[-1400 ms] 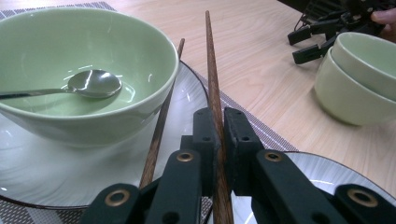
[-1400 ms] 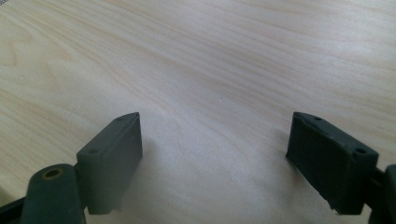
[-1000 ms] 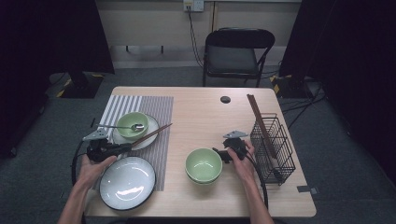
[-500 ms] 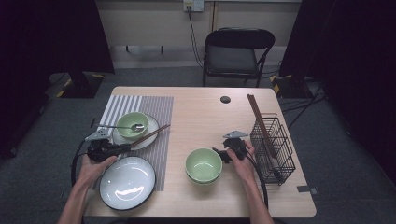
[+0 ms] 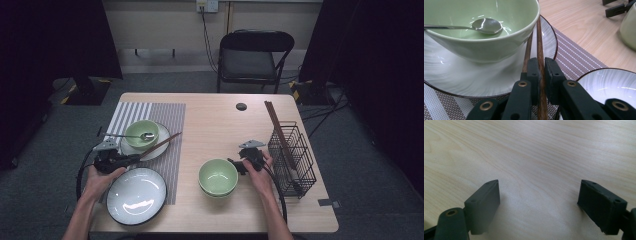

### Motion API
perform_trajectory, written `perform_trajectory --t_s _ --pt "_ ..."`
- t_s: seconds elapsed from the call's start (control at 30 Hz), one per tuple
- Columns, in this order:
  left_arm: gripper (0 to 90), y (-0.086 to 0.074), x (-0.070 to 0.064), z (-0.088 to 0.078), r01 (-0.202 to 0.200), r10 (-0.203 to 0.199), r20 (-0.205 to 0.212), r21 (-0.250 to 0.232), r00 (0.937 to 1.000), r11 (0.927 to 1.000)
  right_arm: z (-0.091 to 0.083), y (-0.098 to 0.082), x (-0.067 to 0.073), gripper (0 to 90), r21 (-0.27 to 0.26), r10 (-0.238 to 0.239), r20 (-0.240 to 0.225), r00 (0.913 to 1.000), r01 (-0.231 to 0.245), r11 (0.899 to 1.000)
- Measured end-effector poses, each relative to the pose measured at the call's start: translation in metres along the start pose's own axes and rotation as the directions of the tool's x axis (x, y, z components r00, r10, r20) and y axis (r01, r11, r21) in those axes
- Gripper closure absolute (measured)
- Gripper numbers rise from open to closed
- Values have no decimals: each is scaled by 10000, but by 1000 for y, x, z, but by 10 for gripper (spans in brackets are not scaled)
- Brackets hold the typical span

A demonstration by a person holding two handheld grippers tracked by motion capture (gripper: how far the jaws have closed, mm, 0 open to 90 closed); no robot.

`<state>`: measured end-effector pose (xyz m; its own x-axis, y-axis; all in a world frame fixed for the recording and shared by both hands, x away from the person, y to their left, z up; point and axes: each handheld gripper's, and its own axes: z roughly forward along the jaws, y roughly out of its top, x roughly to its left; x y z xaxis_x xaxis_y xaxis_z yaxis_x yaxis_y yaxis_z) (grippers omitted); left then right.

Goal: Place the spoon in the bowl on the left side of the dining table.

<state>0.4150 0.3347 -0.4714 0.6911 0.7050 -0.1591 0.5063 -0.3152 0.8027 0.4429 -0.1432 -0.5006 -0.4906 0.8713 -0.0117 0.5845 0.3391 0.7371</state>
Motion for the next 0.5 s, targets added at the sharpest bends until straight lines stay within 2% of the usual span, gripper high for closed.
perform_trajectory --t_s 0.3,0.47,0.5 --pt "832 -1 0 1 47 -47 -118 61 9999 10000 0 0 0 172 -9 2 -11 10000 -2 10000" --pt "824 0 0 -1 -61 61 -125 -3 9999 10000 0 0 0 172 0 1 0 10000 -1 10000" --pt "824 0 -1 -2 59 -59 -90 -49 9999 10000 0 0 0 172 -1 0 1 10000 0 10000"
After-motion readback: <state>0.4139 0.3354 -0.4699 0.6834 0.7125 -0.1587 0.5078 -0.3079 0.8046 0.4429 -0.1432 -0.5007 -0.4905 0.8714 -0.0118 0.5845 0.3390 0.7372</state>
